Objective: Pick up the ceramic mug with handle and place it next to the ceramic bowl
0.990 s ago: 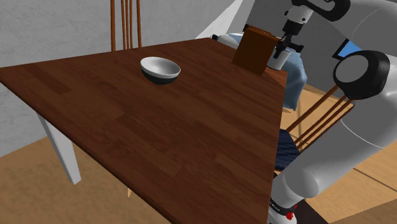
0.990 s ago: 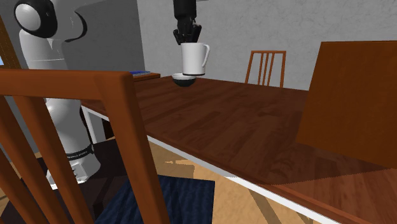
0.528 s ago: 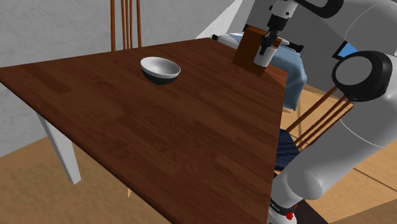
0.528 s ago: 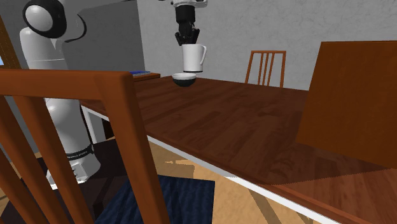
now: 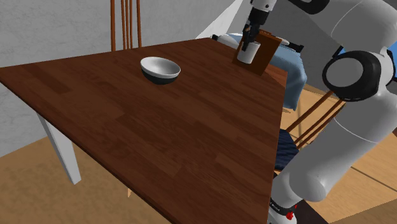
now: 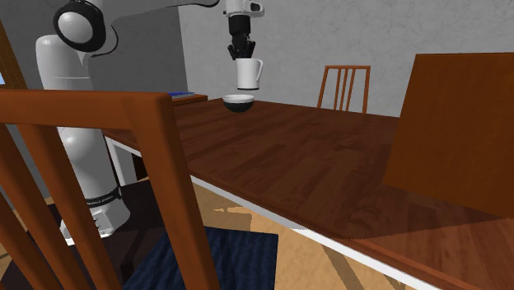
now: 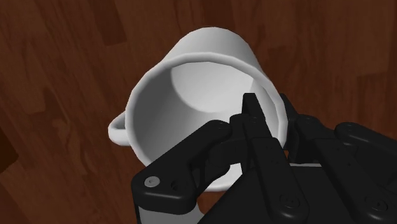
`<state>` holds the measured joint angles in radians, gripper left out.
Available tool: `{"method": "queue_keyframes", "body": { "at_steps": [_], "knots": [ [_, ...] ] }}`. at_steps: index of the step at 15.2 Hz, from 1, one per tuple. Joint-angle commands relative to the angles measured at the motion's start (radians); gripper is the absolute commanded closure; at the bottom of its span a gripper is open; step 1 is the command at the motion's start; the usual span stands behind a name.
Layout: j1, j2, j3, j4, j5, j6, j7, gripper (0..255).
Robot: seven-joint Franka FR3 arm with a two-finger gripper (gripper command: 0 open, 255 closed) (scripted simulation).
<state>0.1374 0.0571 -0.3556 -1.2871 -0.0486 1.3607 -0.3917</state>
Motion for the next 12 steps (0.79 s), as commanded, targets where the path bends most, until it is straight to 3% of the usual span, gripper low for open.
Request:
{"method": "queue_keyframes", "body": {
  "at_steps": [1,9,10,12],
  "knots": [
    [0.02,0.035,0.019,0.055,0.01,-0.023,0.043,255],
    [0.085,0.232,0.075,0.33,0.058,-0.117,0.186,255],
    [0.086,0.241,0.077,0.344,0.06,-0.122,0.191,255],
    [0.096,0.208,0.079,0.264,0.05,-0.075,0.197,255]
  ]
}}
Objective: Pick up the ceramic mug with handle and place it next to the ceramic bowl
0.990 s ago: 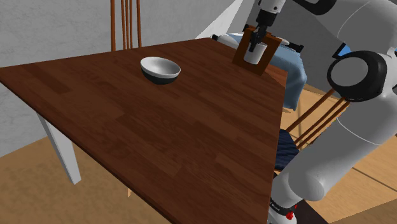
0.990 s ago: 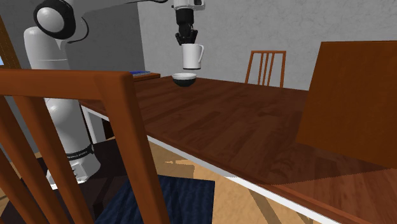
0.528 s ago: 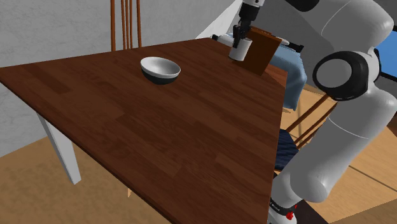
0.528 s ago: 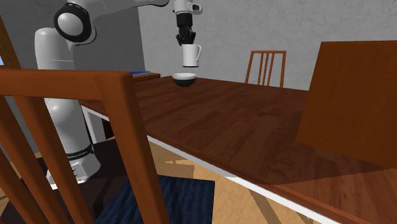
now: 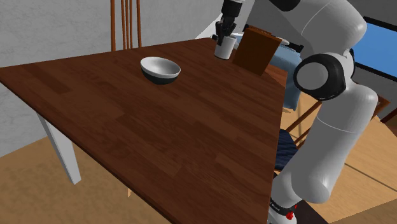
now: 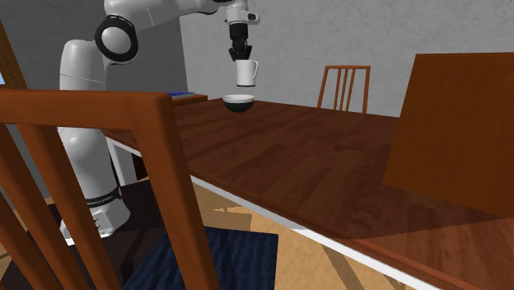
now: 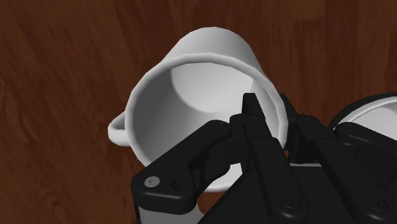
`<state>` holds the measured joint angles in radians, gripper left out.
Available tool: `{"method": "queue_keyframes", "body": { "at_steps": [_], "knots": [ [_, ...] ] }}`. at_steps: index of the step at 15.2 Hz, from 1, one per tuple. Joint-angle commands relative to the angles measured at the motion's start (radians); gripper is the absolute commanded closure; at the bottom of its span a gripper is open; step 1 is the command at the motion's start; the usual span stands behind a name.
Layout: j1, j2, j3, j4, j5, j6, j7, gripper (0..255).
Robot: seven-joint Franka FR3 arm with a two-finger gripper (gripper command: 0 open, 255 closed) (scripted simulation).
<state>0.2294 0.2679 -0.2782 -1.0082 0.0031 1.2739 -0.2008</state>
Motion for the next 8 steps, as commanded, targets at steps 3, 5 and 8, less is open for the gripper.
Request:
{"method": "queue_keyframes", "body": {
  "at_steps": [3,5,8],
  "knots": [
    [0.015,-0.043,0.004,-0.116,-0.013,0.074,0.014,255],
    [0.021,-0.064,0.005,-0.174,-0.019,0.112,0.019,255],
    [0.027,-0.091,0.007,-0.254,-0.026,0.165,0.025,255]
  ]
}}
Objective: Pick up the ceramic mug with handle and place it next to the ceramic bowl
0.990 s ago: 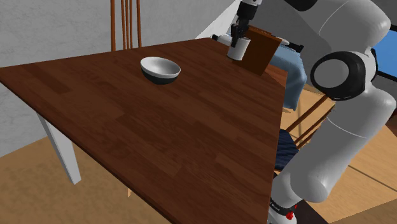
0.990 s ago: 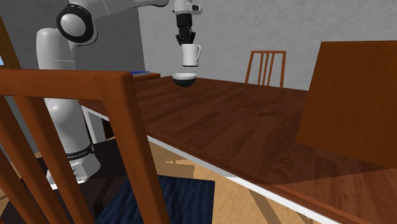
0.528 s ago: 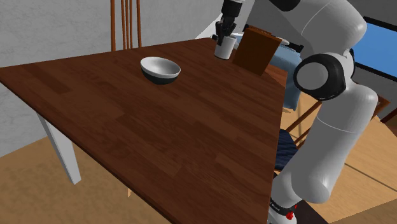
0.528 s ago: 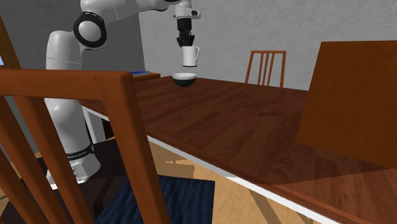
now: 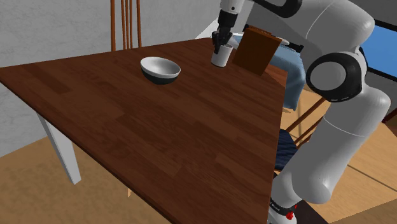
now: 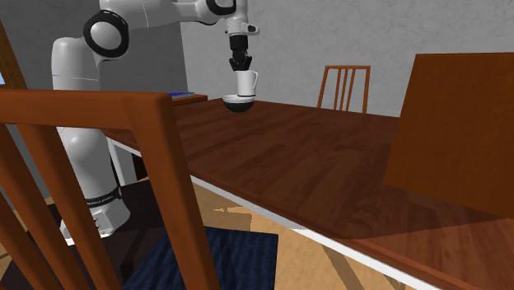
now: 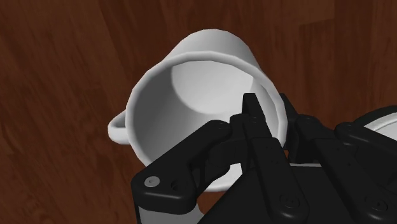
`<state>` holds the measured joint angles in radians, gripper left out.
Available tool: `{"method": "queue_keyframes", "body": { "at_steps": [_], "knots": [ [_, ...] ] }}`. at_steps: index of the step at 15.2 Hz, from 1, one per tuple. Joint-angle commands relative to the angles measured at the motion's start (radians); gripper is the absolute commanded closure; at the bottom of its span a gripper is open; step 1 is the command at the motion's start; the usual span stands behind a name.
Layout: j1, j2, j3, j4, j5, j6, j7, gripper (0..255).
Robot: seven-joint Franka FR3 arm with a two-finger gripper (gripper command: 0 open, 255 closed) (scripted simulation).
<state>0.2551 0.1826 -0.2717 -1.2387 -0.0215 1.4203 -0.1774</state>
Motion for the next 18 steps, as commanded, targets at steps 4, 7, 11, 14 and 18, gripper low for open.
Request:
{"method": "queue_keyframes", "body": {
  "at_steps": [4,7,11,14,18],
  "knots": [
    [0.007,-0.033,0.003,-0.116,-0.009,0.084,0.01,255],
    [0.011,-0.049,0.004,-0.178,-0.013,0.131,0.015,255],
    [0.013,-0.066,0.005,-0.254,-0.018,0.191,0.021,255],
    [0.015,-0.074,0.006,-0.306,-0.02,0.234,0.025,255],
    [0.016,-0.082,0.007,-0.37,-0.023,0.29,0.029,255]
  ]
}}
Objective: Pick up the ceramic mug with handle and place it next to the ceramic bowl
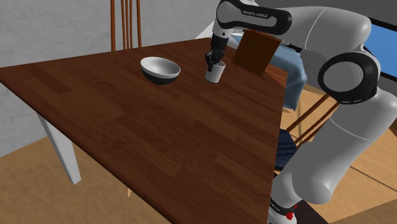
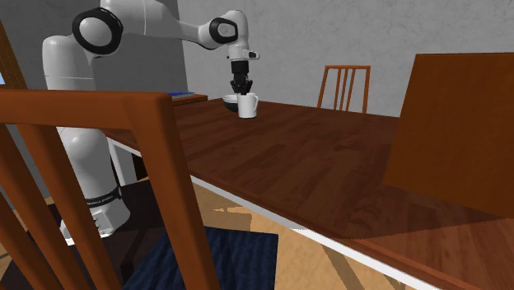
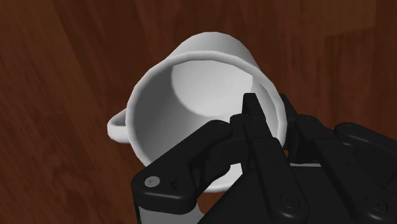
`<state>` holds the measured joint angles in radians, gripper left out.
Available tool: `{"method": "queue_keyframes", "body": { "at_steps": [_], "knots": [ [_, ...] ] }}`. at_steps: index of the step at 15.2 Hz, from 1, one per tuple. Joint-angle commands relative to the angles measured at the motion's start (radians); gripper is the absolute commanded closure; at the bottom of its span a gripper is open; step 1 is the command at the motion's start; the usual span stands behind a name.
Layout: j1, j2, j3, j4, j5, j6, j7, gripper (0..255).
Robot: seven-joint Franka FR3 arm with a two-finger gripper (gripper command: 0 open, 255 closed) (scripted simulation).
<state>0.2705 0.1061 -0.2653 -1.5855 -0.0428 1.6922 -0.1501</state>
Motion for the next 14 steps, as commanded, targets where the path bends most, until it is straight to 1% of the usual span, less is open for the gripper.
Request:
{"method": "queue_keyframes", "body": {
  "at_steps": [1,2,10,11,14],
  "knots": [
    [0.001,-0.007,0.001,-0.038,-0.002,0.032,0.003,255],
    [0.001,-0.009,0.001,-0.065,-0.003,0.057,0.005,255],
    [0.001,-0.009,0.001,-0.065,-0.003,0.057,0.005,255],
    [0.001,-0.009,0.001,-0.065,-0.003,0.057,0.005,0],
    [0.001,-0.009,0.001,-0.065,-0.003,0.057,0.005,0]
  ]
}}
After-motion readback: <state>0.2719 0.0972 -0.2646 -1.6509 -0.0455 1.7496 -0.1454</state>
